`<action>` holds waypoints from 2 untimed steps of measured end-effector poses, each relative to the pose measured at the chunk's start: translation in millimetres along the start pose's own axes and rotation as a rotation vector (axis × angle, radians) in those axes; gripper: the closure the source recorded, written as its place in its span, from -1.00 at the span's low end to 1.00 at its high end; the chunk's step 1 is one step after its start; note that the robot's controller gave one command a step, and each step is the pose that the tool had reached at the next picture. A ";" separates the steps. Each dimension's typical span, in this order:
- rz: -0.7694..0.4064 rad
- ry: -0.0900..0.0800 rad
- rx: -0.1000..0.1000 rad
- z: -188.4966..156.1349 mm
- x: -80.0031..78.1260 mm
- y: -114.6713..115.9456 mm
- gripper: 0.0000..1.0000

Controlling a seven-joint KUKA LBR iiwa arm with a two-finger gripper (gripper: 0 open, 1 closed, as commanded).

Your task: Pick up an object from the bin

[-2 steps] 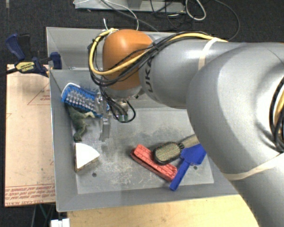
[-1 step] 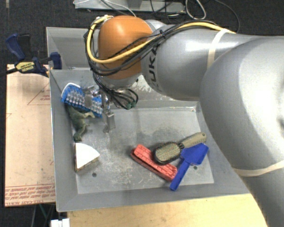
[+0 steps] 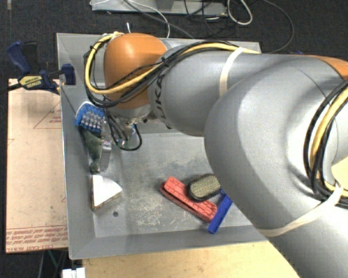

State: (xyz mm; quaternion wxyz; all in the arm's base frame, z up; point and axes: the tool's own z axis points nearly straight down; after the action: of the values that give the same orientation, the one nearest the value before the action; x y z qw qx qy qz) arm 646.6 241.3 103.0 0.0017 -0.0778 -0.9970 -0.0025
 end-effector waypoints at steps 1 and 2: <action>-0.378 -0.007 0.007 6.9 -5.2 -10.3 -1.00; 0.178 -0.018 -0.004 15.4 4.2 6.3 1.00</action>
Offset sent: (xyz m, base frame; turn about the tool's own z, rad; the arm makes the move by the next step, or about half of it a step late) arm -0.0115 0.0056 -0.0330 0.1913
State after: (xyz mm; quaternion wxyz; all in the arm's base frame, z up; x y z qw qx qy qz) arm 643.3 248.2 87.6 -0.0073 -0.1664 -0.9860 -0.0038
